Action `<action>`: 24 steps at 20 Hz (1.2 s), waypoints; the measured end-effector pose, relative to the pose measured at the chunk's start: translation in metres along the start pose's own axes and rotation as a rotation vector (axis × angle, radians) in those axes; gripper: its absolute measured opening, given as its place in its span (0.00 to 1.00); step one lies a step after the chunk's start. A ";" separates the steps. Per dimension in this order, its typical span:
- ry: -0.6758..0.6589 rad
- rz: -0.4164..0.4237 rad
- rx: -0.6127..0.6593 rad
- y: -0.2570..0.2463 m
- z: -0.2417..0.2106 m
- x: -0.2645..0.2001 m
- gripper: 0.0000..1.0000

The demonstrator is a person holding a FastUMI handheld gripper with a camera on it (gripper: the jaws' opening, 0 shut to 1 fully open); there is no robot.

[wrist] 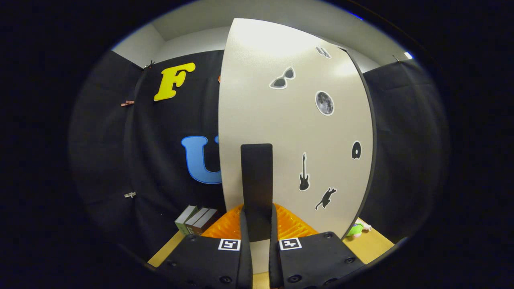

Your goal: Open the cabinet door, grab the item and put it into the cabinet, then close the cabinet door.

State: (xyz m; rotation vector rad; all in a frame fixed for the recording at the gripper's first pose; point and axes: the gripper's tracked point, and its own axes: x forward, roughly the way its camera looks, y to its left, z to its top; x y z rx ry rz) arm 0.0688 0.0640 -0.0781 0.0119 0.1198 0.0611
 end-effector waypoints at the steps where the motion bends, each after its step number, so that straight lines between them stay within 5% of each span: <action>1: 0.001 -0.014 0.004 -0.006 0.000 -0.010 0.20; 12: -0.026 -0.135 0.030 -0.070 0.005 -0.095 0.19; 24: -0.008 0.016 0.032 -0.181 0.012 -0.167 0.18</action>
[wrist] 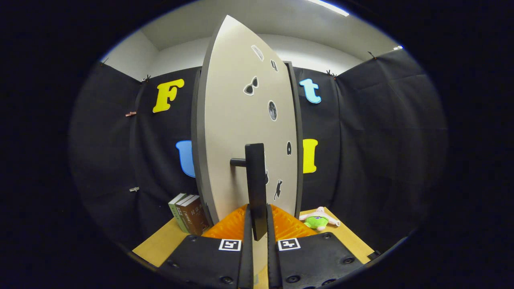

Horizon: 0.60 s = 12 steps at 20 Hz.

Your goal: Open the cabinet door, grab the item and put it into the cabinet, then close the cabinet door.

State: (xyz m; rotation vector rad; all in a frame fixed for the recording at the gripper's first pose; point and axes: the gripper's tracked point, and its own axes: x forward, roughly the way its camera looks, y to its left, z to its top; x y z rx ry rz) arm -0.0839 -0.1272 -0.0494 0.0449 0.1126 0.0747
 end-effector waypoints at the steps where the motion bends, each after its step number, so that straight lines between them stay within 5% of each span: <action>1: -0.002 0.003 0.003 -0.010 0.002 -0.004 0.18; 12: 0.002 -0.024 -0.002 -0.095 0.003 -0.015 0.17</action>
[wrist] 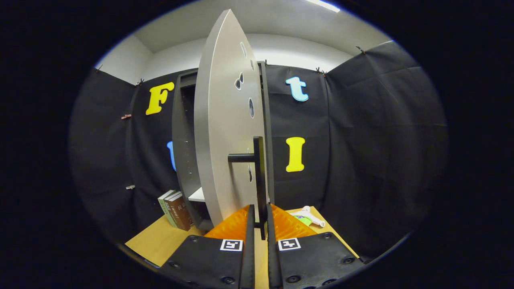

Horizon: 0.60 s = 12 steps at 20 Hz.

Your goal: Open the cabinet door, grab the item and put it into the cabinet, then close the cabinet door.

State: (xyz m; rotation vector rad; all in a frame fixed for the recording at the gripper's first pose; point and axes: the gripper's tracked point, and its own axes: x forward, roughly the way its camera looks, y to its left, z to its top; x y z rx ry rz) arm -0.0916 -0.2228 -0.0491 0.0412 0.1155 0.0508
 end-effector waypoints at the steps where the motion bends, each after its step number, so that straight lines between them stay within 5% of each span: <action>1: -0.001 -0.004 0.004 -0.006 0.001 0.000 0.16; 12: -0.049 -0.101 0.009 -0.056 0.010 -0.016 0.13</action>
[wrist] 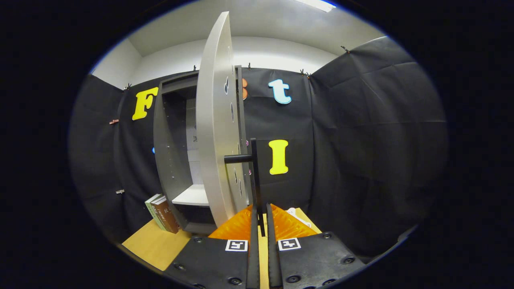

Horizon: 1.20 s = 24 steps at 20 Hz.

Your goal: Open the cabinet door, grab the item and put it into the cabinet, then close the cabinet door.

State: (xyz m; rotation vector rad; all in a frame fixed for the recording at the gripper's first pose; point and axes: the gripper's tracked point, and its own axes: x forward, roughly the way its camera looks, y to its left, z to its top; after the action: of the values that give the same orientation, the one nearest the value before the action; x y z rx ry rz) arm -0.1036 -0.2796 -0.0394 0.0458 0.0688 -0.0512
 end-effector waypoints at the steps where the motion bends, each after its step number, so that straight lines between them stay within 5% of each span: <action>1: -0.019 -0.011 -0.011 0.000 0.007 -0.005 0.13; 7: -0.137 -0.049 -0.036 0.012 0.055 -0.042 0.13; 12: -0.207 0.011 -0.086 0.065 0.071 -0.069 0.13; 18: -0.129 0.142 -0.077 0.151 0.040 -0.059 0.13; 24: 0.020 0.114 -0.073 0.210 -0.015 -0.018 0.09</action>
State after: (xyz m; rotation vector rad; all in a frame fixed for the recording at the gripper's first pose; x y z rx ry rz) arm -0.1117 -0.0682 -0.0440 -0.0226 0.0878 0.0661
